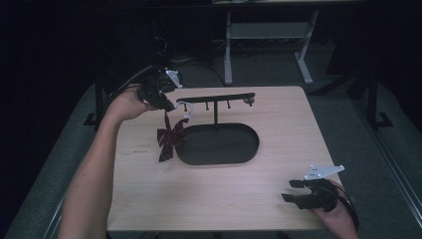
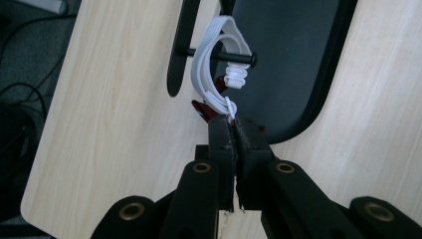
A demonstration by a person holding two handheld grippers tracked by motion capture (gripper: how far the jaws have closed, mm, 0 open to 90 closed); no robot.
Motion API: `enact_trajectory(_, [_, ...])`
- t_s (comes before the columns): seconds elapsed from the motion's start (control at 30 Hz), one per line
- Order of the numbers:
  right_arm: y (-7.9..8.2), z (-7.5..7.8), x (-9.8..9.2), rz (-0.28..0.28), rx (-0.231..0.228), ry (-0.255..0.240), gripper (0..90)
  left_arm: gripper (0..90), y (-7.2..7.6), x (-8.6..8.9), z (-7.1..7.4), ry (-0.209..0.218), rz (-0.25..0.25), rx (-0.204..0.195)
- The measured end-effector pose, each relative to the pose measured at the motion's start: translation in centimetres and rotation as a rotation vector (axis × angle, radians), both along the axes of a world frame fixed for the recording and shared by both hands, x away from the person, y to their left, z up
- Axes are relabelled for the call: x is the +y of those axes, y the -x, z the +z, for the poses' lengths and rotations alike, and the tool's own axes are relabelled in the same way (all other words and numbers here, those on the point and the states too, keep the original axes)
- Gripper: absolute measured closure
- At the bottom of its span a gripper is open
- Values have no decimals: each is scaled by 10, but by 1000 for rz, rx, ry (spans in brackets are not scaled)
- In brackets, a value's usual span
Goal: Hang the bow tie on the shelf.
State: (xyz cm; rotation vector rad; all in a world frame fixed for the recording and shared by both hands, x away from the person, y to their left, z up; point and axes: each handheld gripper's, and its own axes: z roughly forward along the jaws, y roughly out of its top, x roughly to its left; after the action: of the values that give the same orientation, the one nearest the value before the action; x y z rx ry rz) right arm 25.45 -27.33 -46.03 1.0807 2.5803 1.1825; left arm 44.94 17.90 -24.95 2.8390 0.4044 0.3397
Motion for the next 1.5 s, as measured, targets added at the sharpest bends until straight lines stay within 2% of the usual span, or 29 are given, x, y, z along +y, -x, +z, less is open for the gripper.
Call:
enact_trajectory(0.07, [0,0,0,0,0,0,365,867,0,0,0,-3,6,-2])
enact_trajectory(0.13, [0,0,1,-2,3,-1,364,816,0,0,-1,-7,14,-1])
enact_trajectory(0.23, [0,0,1,-3,3,-2,365,795,0,-1,-4,-25,25,-10])
enact_trajectory(0.37, [0,0,0,-4,-1,-3,365,749,0,0,-5,-27,39,-12])
enact_trajectory(0.63, [1,0,0,-1,-4,0,365,732,6,-1,-5,-40,15,-12])
enact_trajectory(0.7, [1,1,0,-2,-1,3,364,733,7,0,-5,-29,14,-9])
enact_trajectory(0.87, [2,1,1,-5,-1,3,364,733,10,3,-8,-29,14,-6])
enact_trajectory(1.0, [2,1,0,-4,-2,5,365,721,11,8,-10,-8,25,3])
enact_trajectory(1.23, [4,4,-7,-35,-10,-8,364,716,14,16,-18,5,34,18])
enact_trajectory(1.4, [3,4,-8,-31,-15,-3,364,714,15,18,-21,-11,33,23])
enact_trajectory(1.5, [3,4,-7,-38,-7,-5,364,705,18,21,-21,11,32,20])
